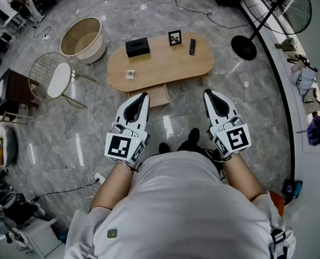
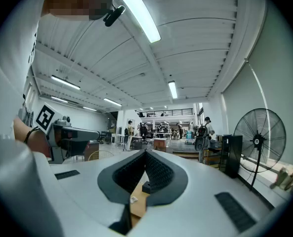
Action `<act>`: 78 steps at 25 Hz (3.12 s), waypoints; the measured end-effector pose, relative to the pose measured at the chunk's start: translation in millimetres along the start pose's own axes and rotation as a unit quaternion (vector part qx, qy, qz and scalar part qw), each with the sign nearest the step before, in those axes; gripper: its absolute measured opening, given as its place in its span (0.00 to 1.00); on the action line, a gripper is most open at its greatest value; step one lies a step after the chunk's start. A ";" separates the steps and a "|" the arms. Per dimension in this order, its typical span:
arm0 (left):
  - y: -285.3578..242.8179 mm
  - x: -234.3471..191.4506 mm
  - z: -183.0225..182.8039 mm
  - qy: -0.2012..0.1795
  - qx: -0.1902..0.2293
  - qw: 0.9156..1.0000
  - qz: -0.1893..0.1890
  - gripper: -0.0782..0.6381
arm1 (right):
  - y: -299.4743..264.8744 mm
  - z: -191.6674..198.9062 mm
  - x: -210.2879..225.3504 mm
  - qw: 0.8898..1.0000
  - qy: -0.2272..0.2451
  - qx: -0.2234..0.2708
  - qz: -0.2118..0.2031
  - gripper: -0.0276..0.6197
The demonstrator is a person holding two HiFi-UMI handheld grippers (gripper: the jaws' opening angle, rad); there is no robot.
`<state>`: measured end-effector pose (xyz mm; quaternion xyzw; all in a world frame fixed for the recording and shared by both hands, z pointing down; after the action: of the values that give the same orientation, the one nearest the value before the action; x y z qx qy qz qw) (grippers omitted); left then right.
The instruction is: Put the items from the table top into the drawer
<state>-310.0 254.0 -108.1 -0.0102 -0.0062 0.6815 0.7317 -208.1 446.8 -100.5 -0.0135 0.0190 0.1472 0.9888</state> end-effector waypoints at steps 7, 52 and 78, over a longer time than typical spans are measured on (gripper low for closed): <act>-41.4 23.0 2.7 0.003 -0.004 1.000 0.001 0.12 | 4.4 5.8 43.9 1.000 -0.002 -0.001 -0.003 0.08; -312.4 -29.0 35.7 0.031 -0.044 0.997 0.058 0.12 | -150.1 61.5 265.2 0.994 -0.067 -0.086 0.029 0.08; -505.7 -66.7 129.2 0.029 -0.144 0.988 0.047 0.12 | -280.2 197.6 454.1 0.970 -0.175 -0.168 0.010 0.09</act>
<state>186.6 152.4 33.1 -0.1350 -0.0827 0.7066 0.6896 314.4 317.2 83.9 -0.1536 -0.1791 0.1585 0.9587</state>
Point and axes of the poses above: the fingertips, and each gripper's own axes: y backward along the fingers, x to its right, z out of its underside, the point moved 4 cm from there along y, backward along the fingers, and after that the axes turned 11 degrees about -z, right-handed, at the moved point
